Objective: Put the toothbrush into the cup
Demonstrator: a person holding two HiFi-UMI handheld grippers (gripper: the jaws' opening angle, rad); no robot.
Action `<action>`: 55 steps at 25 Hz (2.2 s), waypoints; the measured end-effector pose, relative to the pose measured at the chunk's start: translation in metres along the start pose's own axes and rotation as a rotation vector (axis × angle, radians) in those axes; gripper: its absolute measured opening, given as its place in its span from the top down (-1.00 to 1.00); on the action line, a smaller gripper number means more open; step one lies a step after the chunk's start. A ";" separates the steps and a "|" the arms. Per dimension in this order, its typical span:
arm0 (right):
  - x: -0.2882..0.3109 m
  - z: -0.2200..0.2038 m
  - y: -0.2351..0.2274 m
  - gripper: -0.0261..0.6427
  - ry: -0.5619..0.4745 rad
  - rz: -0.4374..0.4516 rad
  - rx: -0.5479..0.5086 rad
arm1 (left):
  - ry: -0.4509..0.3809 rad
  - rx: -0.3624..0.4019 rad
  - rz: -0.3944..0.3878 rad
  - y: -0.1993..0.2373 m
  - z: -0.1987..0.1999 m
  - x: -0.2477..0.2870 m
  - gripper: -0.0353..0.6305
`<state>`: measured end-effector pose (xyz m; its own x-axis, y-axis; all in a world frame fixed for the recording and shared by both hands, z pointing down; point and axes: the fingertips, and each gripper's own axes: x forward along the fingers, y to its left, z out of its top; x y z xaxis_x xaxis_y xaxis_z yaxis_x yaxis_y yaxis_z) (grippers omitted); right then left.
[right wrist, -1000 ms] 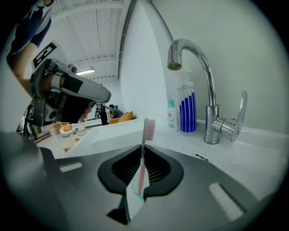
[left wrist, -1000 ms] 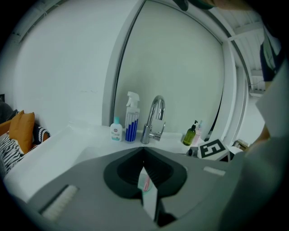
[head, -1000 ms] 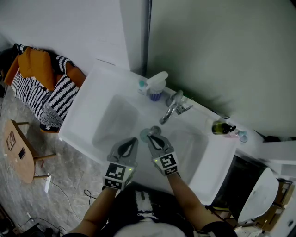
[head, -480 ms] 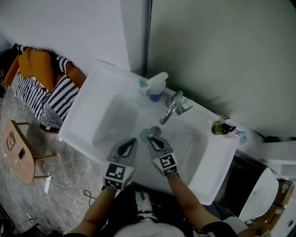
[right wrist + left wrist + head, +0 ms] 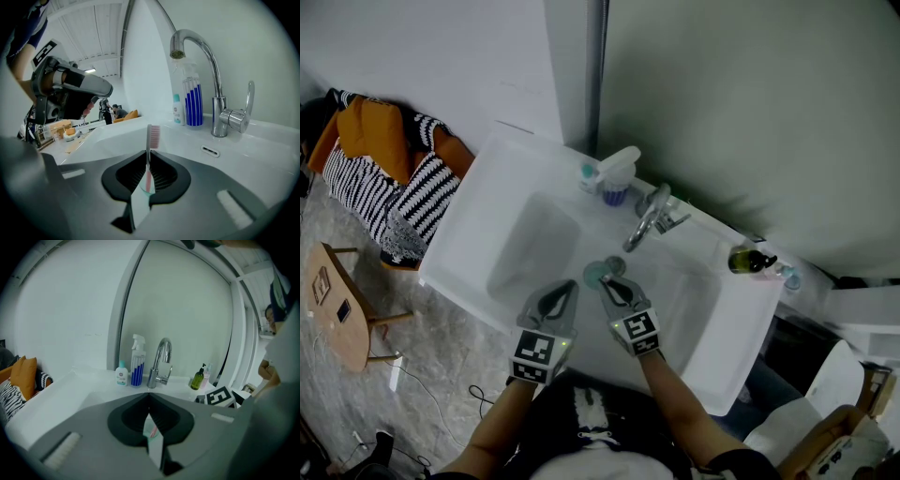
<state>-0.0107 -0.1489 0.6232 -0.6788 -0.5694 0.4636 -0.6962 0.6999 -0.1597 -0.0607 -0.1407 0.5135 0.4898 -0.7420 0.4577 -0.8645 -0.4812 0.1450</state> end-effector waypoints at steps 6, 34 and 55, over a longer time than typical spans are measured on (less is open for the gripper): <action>0.000 -0.006 -0.002 0.84 0.012 -0.006 0.008 | 0.003 0.002 0.001 0.000 -0.002 0.000 0.89; 0.003 -0.032 -0.011 0.83 0.074 -0.006 0.044 | 0.014 0.004 0.006 0.001 -0.004 0.001 0.89; 0.005 -0.042 -0.016 0.81 0.095 0.004 0.127 | 0.023 -0.002 0.008 -0.002 -0.008 0.002 0.89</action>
<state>0.0069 -0.1447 0.6641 -0.6608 -0.5192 0.5420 -0.7215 0.6384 -0.2680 -0.0590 -0.1369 0.5210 0.4800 -0.7352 0.4787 -0.8687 -0.4744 0.1425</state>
